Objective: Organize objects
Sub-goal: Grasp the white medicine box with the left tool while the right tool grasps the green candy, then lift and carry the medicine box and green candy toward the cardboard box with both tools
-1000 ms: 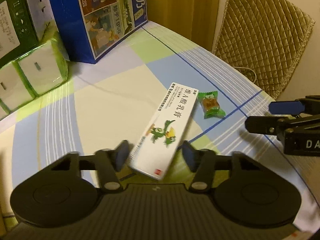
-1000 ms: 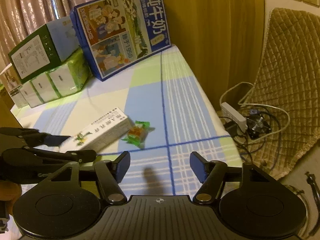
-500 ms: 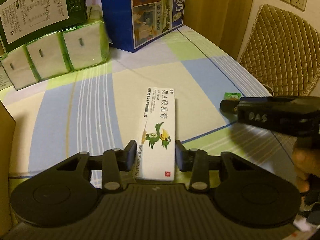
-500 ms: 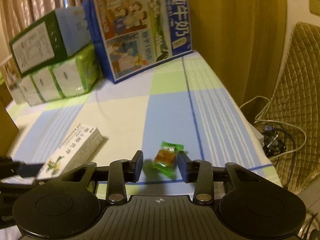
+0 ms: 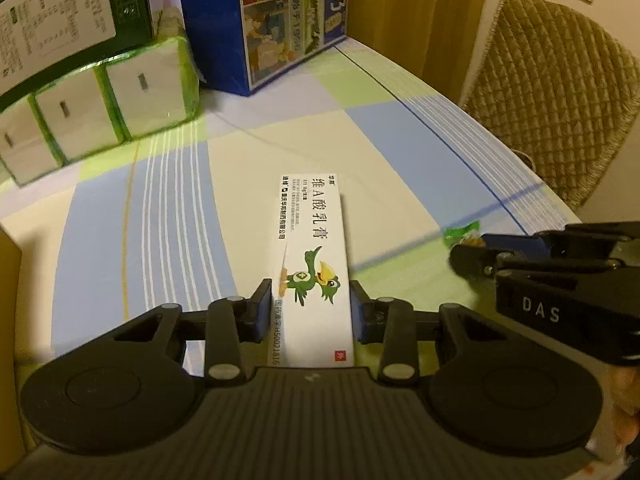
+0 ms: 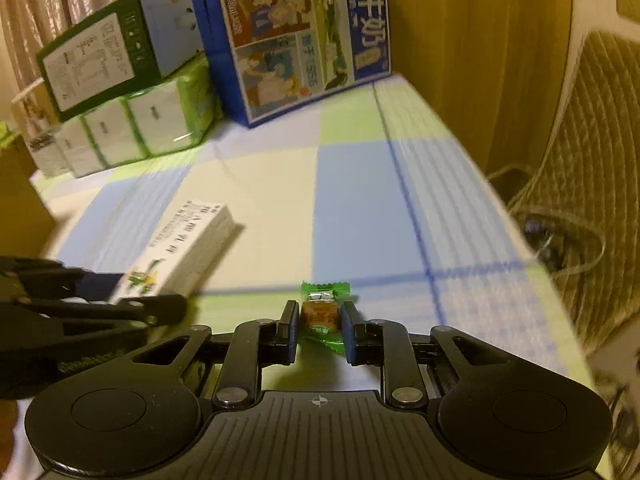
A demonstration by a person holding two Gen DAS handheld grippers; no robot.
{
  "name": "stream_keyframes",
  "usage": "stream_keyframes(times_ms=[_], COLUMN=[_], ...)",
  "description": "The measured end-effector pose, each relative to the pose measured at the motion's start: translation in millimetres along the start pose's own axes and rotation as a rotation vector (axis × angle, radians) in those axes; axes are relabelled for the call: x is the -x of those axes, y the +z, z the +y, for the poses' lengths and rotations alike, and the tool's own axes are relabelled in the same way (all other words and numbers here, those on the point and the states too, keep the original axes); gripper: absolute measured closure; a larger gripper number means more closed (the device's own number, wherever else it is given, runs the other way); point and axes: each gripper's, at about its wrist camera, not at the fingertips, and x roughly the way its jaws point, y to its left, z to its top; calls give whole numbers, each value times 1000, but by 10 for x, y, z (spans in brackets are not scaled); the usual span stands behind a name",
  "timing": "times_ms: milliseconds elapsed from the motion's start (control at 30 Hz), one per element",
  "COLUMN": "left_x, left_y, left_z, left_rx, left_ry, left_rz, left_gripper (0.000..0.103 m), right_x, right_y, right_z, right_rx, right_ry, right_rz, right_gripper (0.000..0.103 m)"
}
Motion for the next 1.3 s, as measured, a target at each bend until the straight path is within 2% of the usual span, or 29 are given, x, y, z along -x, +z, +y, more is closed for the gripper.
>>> stream_keyframes(times_ms=[133,267,367,433,633,833,1033,1300], left_x=[304,655,806,816,668,588,913,1525], left_y=[-295,-662,-792,-792,-677,-637,-746,-891], left_z=[-82,-97,-99,-90,-106,-150,-164,-231], left_rx=[-24,37,41,34,-4,-52,-18,38], left_ry=[6,3,16,21,4,14,28,20], left_rz=[15,25,2,6,16,42,35,14], left_gripper=[70,70,69,65,65,70,70,70], right_x=[251,526,655,687,668,644,787,1394], right_y=[-148,-296,-377,-415,-434,-450,-473,-671], right_z=[78,196,275,302,313,296,333,522], right_rx=[-29,-32,-18,-17,-18,1,10,-17], right_ry=[33,52,58,62,42,25,22,32], right_rz=[36,44,41,46,50,59,33,2], right_gripper=[84,84,84,84,84,84,84,84])
